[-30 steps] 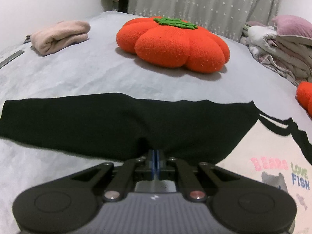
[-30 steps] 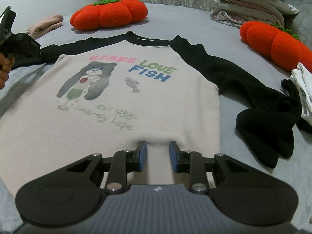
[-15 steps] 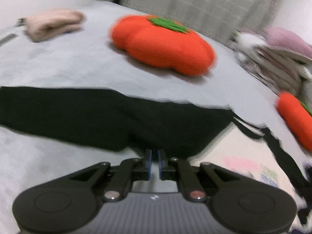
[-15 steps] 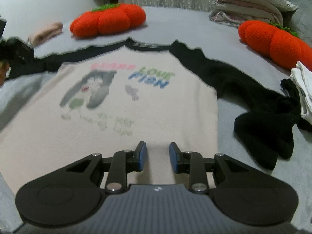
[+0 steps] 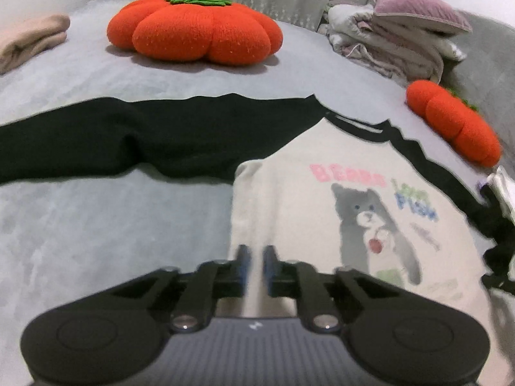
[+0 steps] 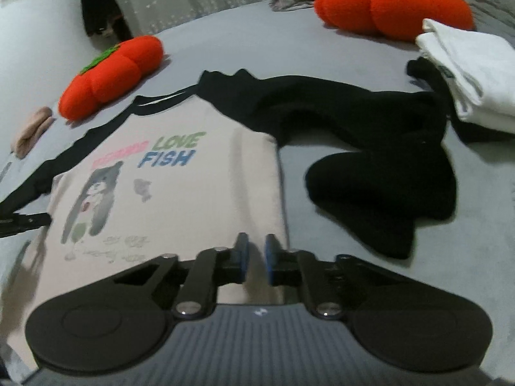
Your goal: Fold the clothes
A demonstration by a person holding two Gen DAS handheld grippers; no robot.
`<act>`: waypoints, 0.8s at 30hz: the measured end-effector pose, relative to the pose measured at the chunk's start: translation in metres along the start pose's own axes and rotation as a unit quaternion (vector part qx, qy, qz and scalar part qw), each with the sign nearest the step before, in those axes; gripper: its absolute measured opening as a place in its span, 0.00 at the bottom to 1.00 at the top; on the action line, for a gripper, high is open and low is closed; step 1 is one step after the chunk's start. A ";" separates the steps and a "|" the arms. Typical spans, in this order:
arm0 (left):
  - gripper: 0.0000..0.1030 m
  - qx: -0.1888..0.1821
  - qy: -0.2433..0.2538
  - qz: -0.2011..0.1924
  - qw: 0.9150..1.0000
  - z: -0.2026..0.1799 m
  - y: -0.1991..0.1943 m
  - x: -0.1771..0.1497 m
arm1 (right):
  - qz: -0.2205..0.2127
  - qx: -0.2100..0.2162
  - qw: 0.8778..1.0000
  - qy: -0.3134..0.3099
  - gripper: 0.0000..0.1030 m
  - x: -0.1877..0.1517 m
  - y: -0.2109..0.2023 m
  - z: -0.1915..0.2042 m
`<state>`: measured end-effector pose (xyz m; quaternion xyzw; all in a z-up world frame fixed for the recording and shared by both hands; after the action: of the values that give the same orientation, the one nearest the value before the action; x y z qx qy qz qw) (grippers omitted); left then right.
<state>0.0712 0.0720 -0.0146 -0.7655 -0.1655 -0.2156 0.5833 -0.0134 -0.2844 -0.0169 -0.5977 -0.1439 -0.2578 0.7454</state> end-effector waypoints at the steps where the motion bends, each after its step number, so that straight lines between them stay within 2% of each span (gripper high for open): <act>1: 0.06 0.005 0.007 -0.001 1.000 -0.001 0.000 -0.001 | 0.000 0.002 1.000 0.002 0.04 0.000 0.000 -0.002; 3: 0.06 0.009 0.010 -0.002 1.000 0.000 -0.001 -0.001 | 0.003 -0.002 1.000 0.004 0.00 -0.001 0.004 -0.005; 9: 0.07 -0.012 -0.007 0.000 1.000 0.008 -0.012 -0.002 | 0.005 -0.011 1.000 0.011 0.00 -0.001 0.000 -0.011; 10: 0.07 -0.020 -0.015 0.001 1.000 0.011 -0.016 -0.001 | 0.004 -0.012 1.000 0.010 0.01 -0.001 -0.002 -0.011; 11: 0.07 -0.023 -0.019 -0.001 1.000 0.014 -0.019 -0.001 | 0.004 -0.013 1.000 0.010 0.11 -0.001 -0.003 -0.011; 12: 0.07 -0.026 -0.023 -0.004 0.999 0.017 -0.023 -0.001 | 0.004 -0.013 1.000 0.010 0.15 -0.001 -0.004 -0.011; 17: 0.07 -0.034 -0.037 -0.003 0.999 0.027 -0.031 -0.003 | 0.002 -0.018 1.000 0.010 0.15 -0.002 -0.011 -0.011; 24: 0.07 -0.035 -0.012 0.017 0.999 0.018 -0.040 -0.025 | 0.014 -0.016 1.000 0.012 0.15 -0.020 -0.020 -0.009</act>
<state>0.0322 0.1000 0.0016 -0.7905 -0.1514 -0.2022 0.5580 -0.0420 -0.2914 -0.0132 -0.6087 -0.1219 -0.2566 0.7408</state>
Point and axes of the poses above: each gripper's, at about its wrist camera, not at the fingertips, and y roughly the way its jaws point, z to its left, x to its top, the point moved 4 cm from there along y, roughly the way its jaws point, and after that the axes turned 9 degrees about z, right-handed, at the moved point
